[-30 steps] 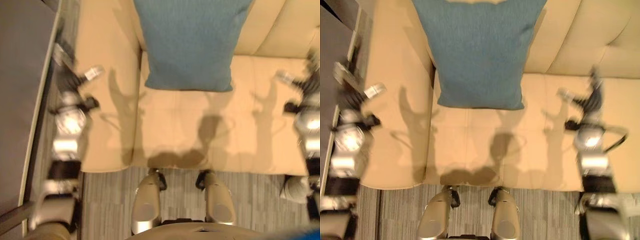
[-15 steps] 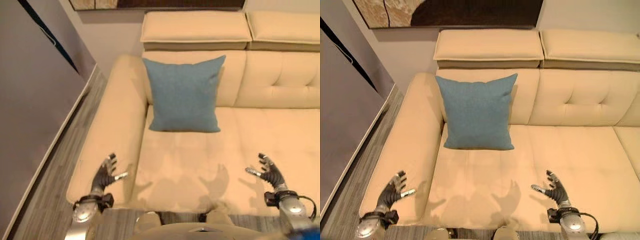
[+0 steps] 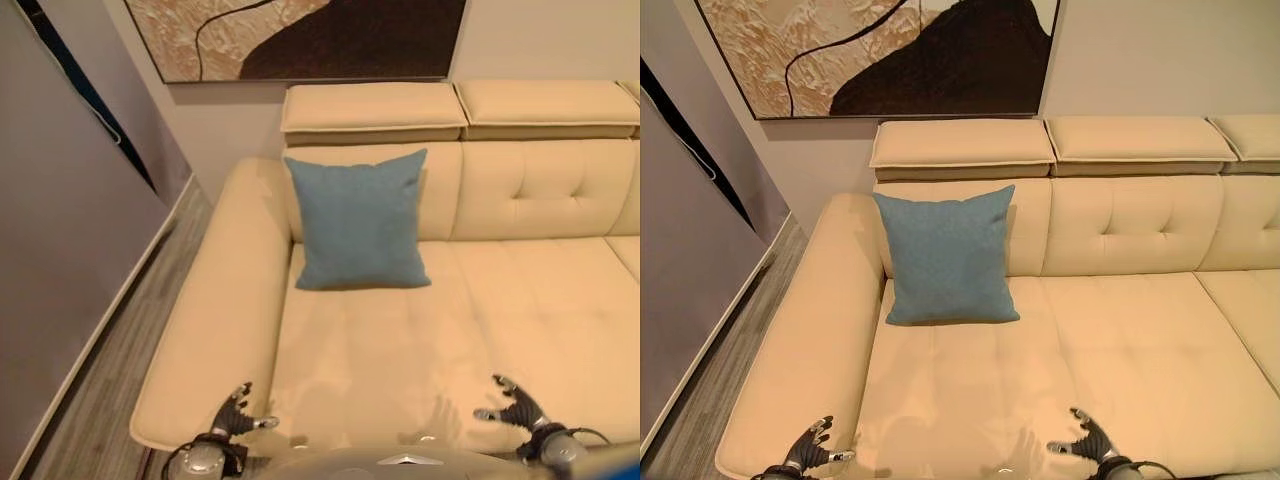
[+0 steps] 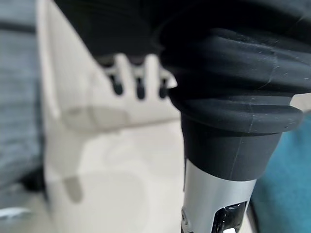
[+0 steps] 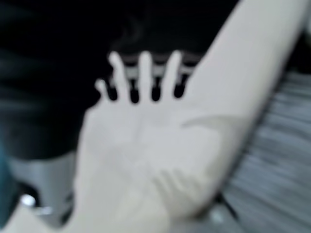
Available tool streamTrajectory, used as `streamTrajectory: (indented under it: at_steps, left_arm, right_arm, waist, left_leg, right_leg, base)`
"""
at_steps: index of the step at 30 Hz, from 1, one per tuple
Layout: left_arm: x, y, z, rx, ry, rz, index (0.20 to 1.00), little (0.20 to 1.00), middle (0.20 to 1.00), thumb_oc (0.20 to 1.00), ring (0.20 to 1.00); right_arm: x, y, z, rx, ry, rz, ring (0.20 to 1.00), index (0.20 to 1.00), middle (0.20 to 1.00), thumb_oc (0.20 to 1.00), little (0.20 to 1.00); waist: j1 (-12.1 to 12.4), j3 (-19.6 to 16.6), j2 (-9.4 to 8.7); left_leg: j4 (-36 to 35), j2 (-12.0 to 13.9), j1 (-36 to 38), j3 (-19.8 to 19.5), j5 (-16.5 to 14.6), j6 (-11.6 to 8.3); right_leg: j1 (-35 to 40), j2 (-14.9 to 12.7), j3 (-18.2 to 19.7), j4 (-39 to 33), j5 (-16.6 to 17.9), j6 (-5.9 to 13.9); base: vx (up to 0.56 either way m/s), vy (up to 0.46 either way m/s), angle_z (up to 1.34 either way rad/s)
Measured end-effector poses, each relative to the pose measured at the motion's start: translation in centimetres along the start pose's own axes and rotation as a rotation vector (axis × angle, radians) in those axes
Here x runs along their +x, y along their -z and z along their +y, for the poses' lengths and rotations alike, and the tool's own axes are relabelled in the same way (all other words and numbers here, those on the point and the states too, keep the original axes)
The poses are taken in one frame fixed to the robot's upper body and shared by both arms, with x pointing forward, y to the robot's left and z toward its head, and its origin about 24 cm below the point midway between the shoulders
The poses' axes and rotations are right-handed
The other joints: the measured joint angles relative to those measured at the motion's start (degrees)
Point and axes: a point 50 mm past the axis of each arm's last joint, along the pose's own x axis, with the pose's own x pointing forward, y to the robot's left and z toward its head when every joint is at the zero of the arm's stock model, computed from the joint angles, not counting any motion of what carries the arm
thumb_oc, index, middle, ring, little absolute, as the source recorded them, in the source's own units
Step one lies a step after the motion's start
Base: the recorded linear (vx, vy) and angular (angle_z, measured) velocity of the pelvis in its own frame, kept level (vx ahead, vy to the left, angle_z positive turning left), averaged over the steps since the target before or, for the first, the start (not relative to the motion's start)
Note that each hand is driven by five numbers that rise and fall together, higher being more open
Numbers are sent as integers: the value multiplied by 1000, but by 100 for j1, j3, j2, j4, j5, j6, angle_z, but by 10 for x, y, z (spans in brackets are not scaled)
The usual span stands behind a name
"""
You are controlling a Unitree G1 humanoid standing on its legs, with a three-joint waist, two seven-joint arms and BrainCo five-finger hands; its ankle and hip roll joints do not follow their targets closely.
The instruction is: Pick up all the scattered cushions and arrange them neatly on the sofa.
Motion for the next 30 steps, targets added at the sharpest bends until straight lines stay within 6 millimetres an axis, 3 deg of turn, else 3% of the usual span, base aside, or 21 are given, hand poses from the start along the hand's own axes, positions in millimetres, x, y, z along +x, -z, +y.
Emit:
streamTrajectory:
  at_steps: [1, 3, 4, 5, 6, 7, 10, 12, 15, 16, 17, 18, 19, 20, 22, 23, 24, 25, 27, 28, 30]
  left_arm:
    - [2, -4, -3, 32, 15, -8, 1000, 1000, 1000, 1000, 1000]
    - [5, -10, -7, 80, 32, -19, 1000, 1000, 1000, 1000, 1000]
    - [6, -12, -5, 95, 31, -22, 1000, 1000, 1000, 1000, 1000]
    - [6, -10, -4, 116, 29, -12, 1000, 1000, 1000, 1000, 1000]
    - [7, -11, -4, 119, 28, -5, 1000, 1000, 1000, 1000, 1000]
    - [6, -7, -4, 119, 28, 6, 1000, 1000, 1000, 1000, 1000]
    - [0, 10, -3, 115, 26, 65, 1000, 1000, 1000, 1000, 1000]
    - [-5, 25, 0, 111, 16, 124, 1000, 1000, 1000, 1000, 1000]
    - [-11, 37, 2, 81, -3, 166, 1000, 1000, 1000, 1000, 1000]
    - [-13, 39, 3, 71, -17, 162, 1000, 1000, 1000, 1000, 1000]
    - [-13, 37, 10, 69, -40, 156, 1000, 1000, 1000, 1000, 1000]
    - [-12, 39, 13, 62, -54, 175, 1000, 1000, 1000, 1000, 1000]
    - [-11, 37, 13, 63, -51, 173, 1000, 1000, 1000, 1000, 1000]
    - [-10, 37, 9, 58, -46, 171, 1000, 1000, 1000, 1000, 1000]
    - [-7, 33, 6, 53, -41, 163, 1000, 1000, 1000, 1000, 1000]
    - [-3, 24, 9, 60, -46, 142, 1000, 1000, 1000, 1000, 1000]
    - [-1, 21, 10, 61, -47, 135, 1000, 1000, 1000, 1000, 1000]
    - [0, 19, 7, 57, -41, 128, 1000, 1000, 1000, 1000, 1000]
    - [1, 18, -1, 47, -23, 124, 1000, 1000, 1000, 1000, 1000]
    - [4, 12, -11, 15, -3, 111, 1000, 1000, 1000, 1000, 1000]
    - [7, 5, -20, 12, 21, 94, 1000, 1000, 1000, 1000, 1000]
  right_arm:
    - [-3, 10, 10, 6, -26, 44, 1000, 1000, 1000, 1000, 1000]
    - [3, 4, 17, 20, -33, 59, 1000, 1000, 1000, 1000, 1000]
    - [5, 2, 18, 16, -38, 59, 1000, 1000, 1000, 1000, 1000]
    - [5, 2, 19, 17, -41, 68, 1000, 1000, 1000, 1000, 1000]
    - [7, 2, 19, 10, -43, 75, 1000, 1000, 1000, 1000, 1000]
    - [7, 1, 18, 11, -41, 71, 1000, 1000, 1000, 1000, 1000]
    - [12, -7, 15, 13, -34, 59, 1000, 1000, 1000, 1000, 1000]
    - [15, -11, 18, 18, -40, 63, 1000, 1000, 1000, 1000, 1000]
    - [17, -17, 22, 8, -52, 47, 1000, 1000, 1000, 1000, 1000]
    - [17, -21, 29, -9, -74, 27, 1000, 1000, 1000, 1000, 1000]
    - [18, -30, 36, -10, -96, -5, 1000, 1000, 1000, 1000, 1000]
    - [20, -38, 38, -1, -99, -23, 1000, 1000, 1000, 1000, 1000]
    - [18, -32, 39, 4, -100, -7, 1000, 1000, 1000, 1000, 1000]
    - [15, -22, 35, -3, -91, 20, 1000, 1000, 1000, 1000, 1000]
    - [13, -15, 29, 3, -73, 39, 1000, 1000, 1000, 1000, 1000]
    - [14, -14, 26, 3, -66, 44, 1000, 1000, 1000, 1000, 1000]
    - [13, -10, 25, 6, -65, 61, 1000, 1000, 1000, 1000, 1000]
    - [12, -7, 24, 14, -60, 72, 1000, 1000, 1000, 1000, 1000]
    - [11, -3, 23, 15, -56, 84, 1000, 1000, 1000, 1000, 1000]
    - [11, 1, 22, 19, -52, 105, 1000, 1000, 1000, 1000, 1000]
    - [10, 7, 21, 24, -45, 132, 1000, 1000, 1000, 1000, 1000]
  waist:
    - [-71, 27, -187]
    - [-69, 185, -257]
    - [-110, 244, -227]
    - [-143, 294, -152]
    - [35, 356, 15]
    - [60, 366, 95]
    - [190, 299, 258]
    - [292, 217, 247]
    - [674, 107, 123]
    - [930, 11, 90]
    - [1027, -26, -33]
    - [971, -16, -40]
    - [916, -34, 18]
    - [950, -30, 48]
    - [865, 3, 77]
    - [790, 118, 15]
    - [729, 144, -73]
    - [622, 163, -111]
    - [474, 174, -97]
    - [369, 185, -63]
    - [264, 222, 46]
  left_leg:
    - [14, -179, -33, 83, -1, 67]
    - [19, -267, -189, 440, 135, 412]
    - [14, -264, -238, 477, 168, 478]
    - [-49, -232, -245, 572, 232, 587]
    - [-451, -112, -1, 709, 363, 588]
    - [-588, -56, 57, 813, 449, 650]
    - [-826, 108, 72, 1018, 619, 475]
    - [-883, 211, -1, 1265, 775, 420]
    - [-898, 384, -104, 1718, 1106, 459]
    - [-922, 568, -172, 1969, 1167, 279]
    - [-833, 596, -299, 1985, 1158, 106]
    - [-772, 662, -395, 1736, 1143, -143]
    - [-804, 723, -462, 1357, 1204, -423]
    - [-756, 812, -579, 1059, 1444, -647]
    - [-591, 886, -745, 770, 1565, -658]
    - [2, 715, -875, 198, 1391, -663]
    - [244, 656, -882, -21, 1243, -664]
    - [633, 607, -791, -64, 907, -716]
    - [759, 564, -458, -100, 536, -699]
    - [776, 430, -78, -527, 134, -692]
    - [827, 335, 197, -801, -223, -635]
  right_leg:
    - [-130, -134, 121, 0, 182, 25]
    - [-449, -280, 316, -120, 991, 435]
    - [-508, -258, 325, -149, 1230, 238]
    - [-540, -219, 325, -69, 1239, 221]
    - [-681, -11, 316, 714, 518, 390]
    - [-632, 97, 273, 1085, 248, 416]
    - [-838, 407, 377, 2497, -756, 309]
    - [-672, 609, 339, 3098, -1418, 190]
    - [-65, 666, -312, 2456, -2187, -67]
    - [-24, 823, -486, 2098, -2278, -211]
    - [-4, 908, -327, 1767, -2274, -249]
    - [68, 1146, -310, 1434, -2105, -676]
    - [135, 1342, -295, 1167, -2028, -733]
    - [119, 1511, -269, 1026, -1764, -974]
    - [-37, 1554, -356, 1002, -1648, -1250]
    - [-31, 1499, -364, 879, -1474, -1410]
    - [-17, 1481, -350, 734, -1377, -1293]
    - [-11, 1456, -320, 568, -1198, -1365]
    - [28, 1480, -275, 430, -1062, -1329]
    - [7, 1548, -124, 349, -978, -1291]
    - [-82, 1594, -77, 347, -838, -1321]
  base:
    - [-455, 180, -57]
    - [-450, 136, -64]
    - [-217, 92, -24]
    - [-327, 130, -47]
    - [-283, 85, -53]
    - [-281, 85, -67]
    - [-223, -8, -41]
    - [-223, -44, -47]
    - [-456, -271, -76]
    - [-128, -130, -121]
    - [-144, -118, -107]
    - [-257, -160, -38]
    - [-415, -122, -12]
    - [-442, -88, -16]
    - [-353, -40, -13]
    - [-193, -8, 2]
    - [-220, 38, -2]
    - [-165, 66, -8]
    - [-183, 88, -16]
    - [-246, 137, -36]
    - [-298, 181, -31]
